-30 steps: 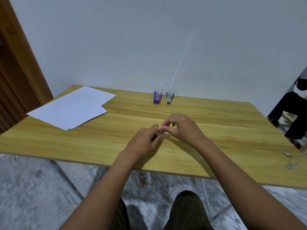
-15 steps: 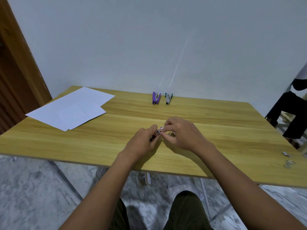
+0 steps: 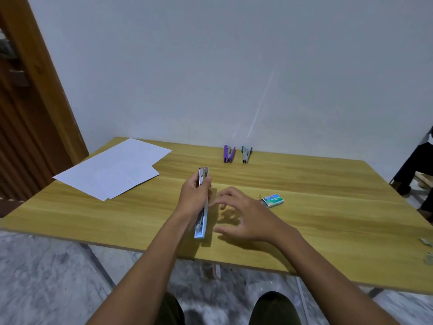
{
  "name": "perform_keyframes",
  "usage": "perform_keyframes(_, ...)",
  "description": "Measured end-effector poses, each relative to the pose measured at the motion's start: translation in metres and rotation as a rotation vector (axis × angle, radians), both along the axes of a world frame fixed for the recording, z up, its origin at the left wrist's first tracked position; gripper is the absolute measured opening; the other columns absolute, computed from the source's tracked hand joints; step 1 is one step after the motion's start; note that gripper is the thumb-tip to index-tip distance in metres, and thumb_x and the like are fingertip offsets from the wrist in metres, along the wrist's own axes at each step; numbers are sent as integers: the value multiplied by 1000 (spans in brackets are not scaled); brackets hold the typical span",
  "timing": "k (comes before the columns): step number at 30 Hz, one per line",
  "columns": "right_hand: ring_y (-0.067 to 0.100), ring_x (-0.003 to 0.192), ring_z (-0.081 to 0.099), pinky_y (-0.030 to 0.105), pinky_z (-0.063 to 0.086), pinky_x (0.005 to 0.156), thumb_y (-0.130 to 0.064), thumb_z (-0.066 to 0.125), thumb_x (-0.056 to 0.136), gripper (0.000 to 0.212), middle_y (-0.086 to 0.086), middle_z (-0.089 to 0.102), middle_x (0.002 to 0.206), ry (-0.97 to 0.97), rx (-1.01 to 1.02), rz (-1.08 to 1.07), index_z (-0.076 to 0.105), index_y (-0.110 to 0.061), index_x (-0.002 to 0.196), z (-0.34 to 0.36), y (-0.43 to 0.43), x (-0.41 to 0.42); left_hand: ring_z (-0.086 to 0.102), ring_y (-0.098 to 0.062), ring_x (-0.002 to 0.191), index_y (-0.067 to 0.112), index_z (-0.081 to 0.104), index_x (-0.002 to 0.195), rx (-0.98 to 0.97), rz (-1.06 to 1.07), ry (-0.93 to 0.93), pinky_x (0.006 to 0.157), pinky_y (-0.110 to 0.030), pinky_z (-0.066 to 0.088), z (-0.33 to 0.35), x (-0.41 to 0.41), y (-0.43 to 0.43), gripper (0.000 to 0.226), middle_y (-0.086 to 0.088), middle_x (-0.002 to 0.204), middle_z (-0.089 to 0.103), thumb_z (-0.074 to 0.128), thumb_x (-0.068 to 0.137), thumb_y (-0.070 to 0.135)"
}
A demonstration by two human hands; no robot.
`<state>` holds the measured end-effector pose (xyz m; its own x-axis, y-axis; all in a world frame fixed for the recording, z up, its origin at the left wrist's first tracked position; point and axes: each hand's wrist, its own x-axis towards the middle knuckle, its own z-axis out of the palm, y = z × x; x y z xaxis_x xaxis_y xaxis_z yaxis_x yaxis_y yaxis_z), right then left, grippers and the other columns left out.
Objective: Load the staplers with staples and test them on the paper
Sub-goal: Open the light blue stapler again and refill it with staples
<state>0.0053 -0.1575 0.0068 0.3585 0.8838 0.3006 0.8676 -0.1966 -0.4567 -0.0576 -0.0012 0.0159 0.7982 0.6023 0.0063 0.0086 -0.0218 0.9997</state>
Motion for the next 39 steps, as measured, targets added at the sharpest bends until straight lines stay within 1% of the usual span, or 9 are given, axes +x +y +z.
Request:
perform_keyframes(7,13,104,61,36,55,78,-31,75,79,35,-4,61,117,-246,292,49,67,-21,112,-8,25,-1,39,-12,50,14,53,89,-159,-3,-11,47,-22,36,18,8,3,19,-2,65,41,50,101,29)
perform_keyframes(11,8,95,64,27,52,82,-29,71,86,21,-8,68,103,141,507,-93,68,-19,105,3,32,-5,61,-19,68,13,60,87,-527,-56,-78,70,-35,52,21,5,5,34,-4,76,59,48,99,43)
perform_keyframes(13,7,87,66,21,52,77,-30,70,90,10,-10,71,93,374,585,-198,69,-24,98,12,38,-7,64,-27,97,14,69,98,-463,-93,-90,93,-44,48,18,4,5,43,-11,103,70,37,103,43)
perform_keyframes(15,5,85,67,21,53,76,-27,72,89,8,-9,72,89,520,632,-283,68,-28,96,17,45,-8,61,-24,108,21,71,109,-395,-124,-86,89,-39,45,17,2,2,49,-7,120,69,29,104,46)
perform_keyframes(20,12,103,66,38,55,93,-52,78,73,55,1,67,108,846,569,-366,59,-28,119,16,61,-1,53,-17,75,19,67,107,-363,-112,-87,64,-31,41,22,-3,1,47,-3,100,66,28,105,46)
perform_keyframes(22,11,107,66,43,54,97,-53,70,81,45,0,70,113,959,480,-268,66,-26,117,19,66,-3,49,-18,70,16,67,104,-358,-107,-87,62,-31,39,22,-7,5,49,-6,101,65,28,105,45)
perform_keyframes(24,11,105,67,37,55,94,-39,62,94,25,0,73,110,974,465,-195,73,-22,108,23,72,-9,51,-23,78,15,69,103,-342,-83,-76,64,-32,42,21,-11,11,51,-9,109,66,28,105,46)
perform_keyframes(34,18,99,71,36,53,93,-35,65,93,26,2,77,103,1034,487,-173,75,-13,100,18,139,-33,61,-21,75,6,68,97,-67,27,32,69,-33,50,21,-55,77,56,-12,94,68,23,107,38)
perform_keyframes(39,20,70,64,37,53,67,-29,59,95,18,1,66,79,1136,429,-283,63,-14,85,16,177,-22,53,-25,114,16,59,118,513,406,297,88,-36,47,-3,-70,142,30,-8,123,55,51,98,37)
